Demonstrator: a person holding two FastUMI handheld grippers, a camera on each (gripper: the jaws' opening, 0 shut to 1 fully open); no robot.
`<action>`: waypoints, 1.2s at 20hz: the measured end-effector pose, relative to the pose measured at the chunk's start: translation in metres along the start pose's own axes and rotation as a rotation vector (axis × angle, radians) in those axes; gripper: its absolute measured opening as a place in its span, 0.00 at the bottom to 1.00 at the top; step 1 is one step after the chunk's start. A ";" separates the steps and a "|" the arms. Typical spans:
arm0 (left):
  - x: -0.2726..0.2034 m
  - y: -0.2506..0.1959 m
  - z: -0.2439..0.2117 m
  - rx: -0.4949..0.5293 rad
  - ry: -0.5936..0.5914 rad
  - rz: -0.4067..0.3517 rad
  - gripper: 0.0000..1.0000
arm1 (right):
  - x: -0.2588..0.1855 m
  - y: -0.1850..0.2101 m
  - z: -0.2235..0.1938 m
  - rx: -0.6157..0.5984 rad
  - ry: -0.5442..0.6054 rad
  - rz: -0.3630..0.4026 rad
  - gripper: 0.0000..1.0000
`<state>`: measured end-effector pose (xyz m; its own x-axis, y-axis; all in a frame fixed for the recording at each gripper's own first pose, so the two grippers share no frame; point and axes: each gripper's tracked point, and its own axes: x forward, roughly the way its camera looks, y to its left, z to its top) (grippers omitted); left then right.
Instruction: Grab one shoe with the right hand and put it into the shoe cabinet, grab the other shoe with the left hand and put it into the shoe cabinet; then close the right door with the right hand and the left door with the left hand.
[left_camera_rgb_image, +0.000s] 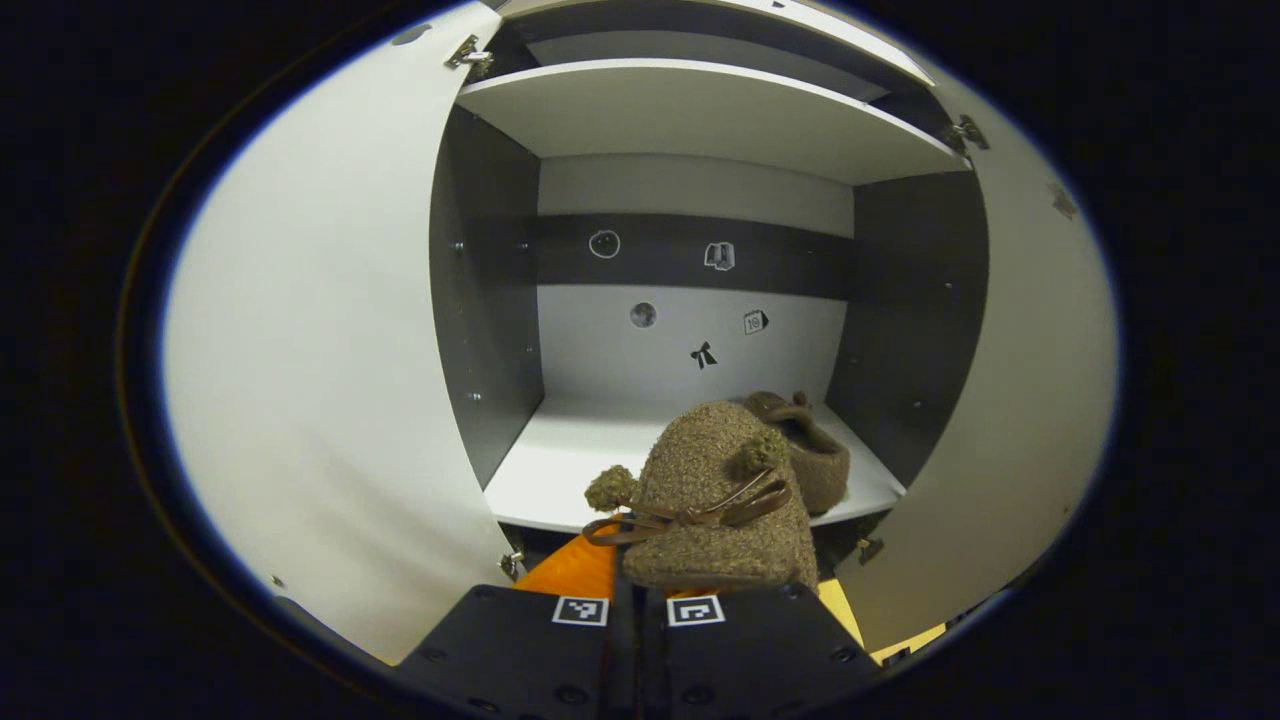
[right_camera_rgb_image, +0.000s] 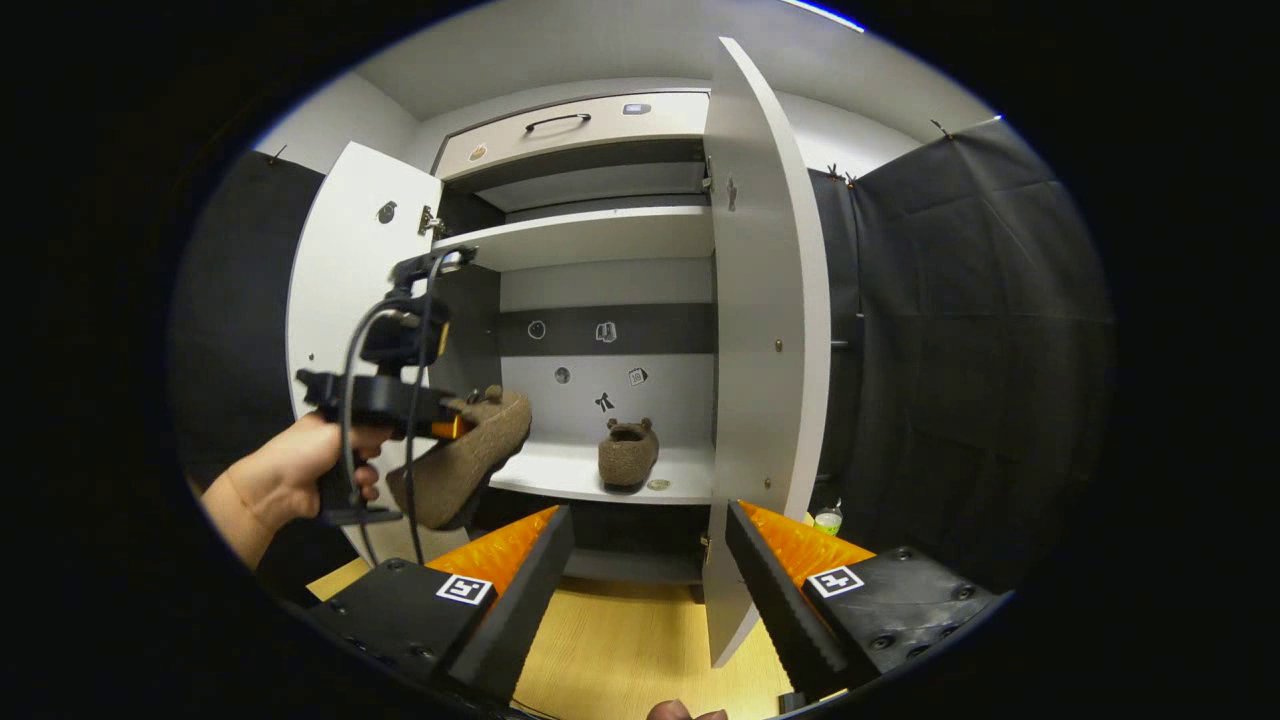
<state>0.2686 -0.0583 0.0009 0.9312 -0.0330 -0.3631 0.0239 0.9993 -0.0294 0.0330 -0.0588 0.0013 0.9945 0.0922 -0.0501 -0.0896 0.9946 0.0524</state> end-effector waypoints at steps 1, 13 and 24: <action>0.014 -0.001 0.007 -0.003 0.012 0.009 0.07 | -0.001 -0.002 -0.002 0.001 -0.001 -0.003 0.98; 0.185 0.011 0.032 0.063 0.130 0.131 0.07 | -0.019 -0.051 0.002 -0.005 -0.021 -0.101 0.98; 0.247 0.017 0.006 0.116 0.226 0.182 0.07 | -0.031 -0.080 -0.009 -0.027 0.005 -0.180 0.98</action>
<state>0.5010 -0.0497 -0.0839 0.8200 0.1561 -0.5507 -0.0821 0.9842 0.1567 0.0086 -0.1404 -0.0100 0.9943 -0.0875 -0.0610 0.0885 0.9960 0.0153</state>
